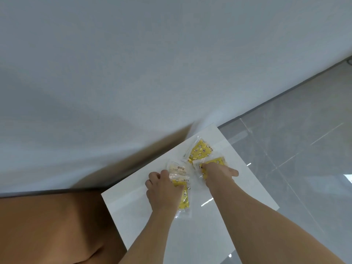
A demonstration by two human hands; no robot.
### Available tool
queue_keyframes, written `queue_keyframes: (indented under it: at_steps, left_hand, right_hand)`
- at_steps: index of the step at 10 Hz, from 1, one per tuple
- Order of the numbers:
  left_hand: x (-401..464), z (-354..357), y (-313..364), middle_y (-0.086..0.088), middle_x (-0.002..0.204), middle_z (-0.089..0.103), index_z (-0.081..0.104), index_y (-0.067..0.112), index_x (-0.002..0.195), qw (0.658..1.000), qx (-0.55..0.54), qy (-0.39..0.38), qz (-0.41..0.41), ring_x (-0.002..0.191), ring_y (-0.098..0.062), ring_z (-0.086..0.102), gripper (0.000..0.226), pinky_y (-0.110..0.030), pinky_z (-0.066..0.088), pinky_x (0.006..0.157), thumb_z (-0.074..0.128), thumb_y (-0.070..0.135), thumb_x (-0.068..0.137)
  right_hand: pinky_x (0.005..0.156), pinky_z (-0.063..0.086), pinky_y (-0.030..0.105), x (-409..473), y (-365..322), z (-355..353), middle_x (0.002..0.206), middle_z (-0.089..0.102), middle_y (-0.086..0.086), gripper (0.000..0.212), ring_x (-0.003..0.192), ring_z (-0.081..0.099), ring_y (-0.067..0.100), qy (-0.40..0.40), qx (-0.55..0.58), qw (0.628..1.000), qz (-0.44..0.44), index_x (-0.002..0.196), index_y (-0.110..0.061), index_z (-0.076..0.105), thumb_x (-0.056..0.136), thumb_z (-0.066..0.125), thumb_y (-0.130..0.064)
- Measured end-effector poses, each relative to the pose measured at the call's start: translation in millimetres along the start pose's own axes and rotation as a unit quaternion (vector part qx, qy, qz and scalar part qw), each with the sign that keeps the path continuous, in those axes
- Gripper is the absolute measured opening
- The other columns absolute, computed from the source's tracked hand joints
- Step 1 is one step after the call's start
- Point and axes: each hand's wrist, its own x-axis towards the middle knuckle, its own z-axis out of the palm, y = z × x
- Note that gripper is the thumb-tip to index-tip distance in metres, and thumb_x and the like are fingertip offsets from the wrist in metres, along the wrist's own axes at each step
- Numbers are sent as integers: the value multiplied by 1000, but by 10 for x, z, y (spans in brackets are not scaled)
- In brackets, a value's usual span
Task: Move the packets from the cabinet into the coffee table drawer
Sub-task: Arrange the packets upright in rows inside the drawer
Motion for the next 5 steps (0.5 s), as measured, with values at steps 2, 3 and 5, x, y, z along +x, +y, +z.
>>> queue_keyframes:
  at_steps: [2,3,5]
  left_hand:
    - [125,-29,-75,0,104,58,44,18,111,983,-149,-102,-38,93,-22,63,67,-38,57,80,85,42,64]
    - [239,-114,-182,4,100,68,62,21,105,977,-147,-153,-2,90,-16,66,45,-34,56,80,82,39,70]
    - [280,-123,-244,10,86,68,63,27,87,977,-141,-162,10,77,-3,63,28,-20,47,60,82,39,70]
  right_hand:
    - [60,42,28,-11,65,-133,105,53,4,50,86,52,24,53,12,997,57,123,-8,45,81,72,-17]
    - [56,44,30,-71,162,-240,97,56,7,36,78,55,25,66,25,997,17,103,-11,53,76,75,-17]
    - [82,45,36,-35,-130,-132,122,38,0,36,108,49,27,-23,-150,966,-209,95,-9,63,76,78,-36]
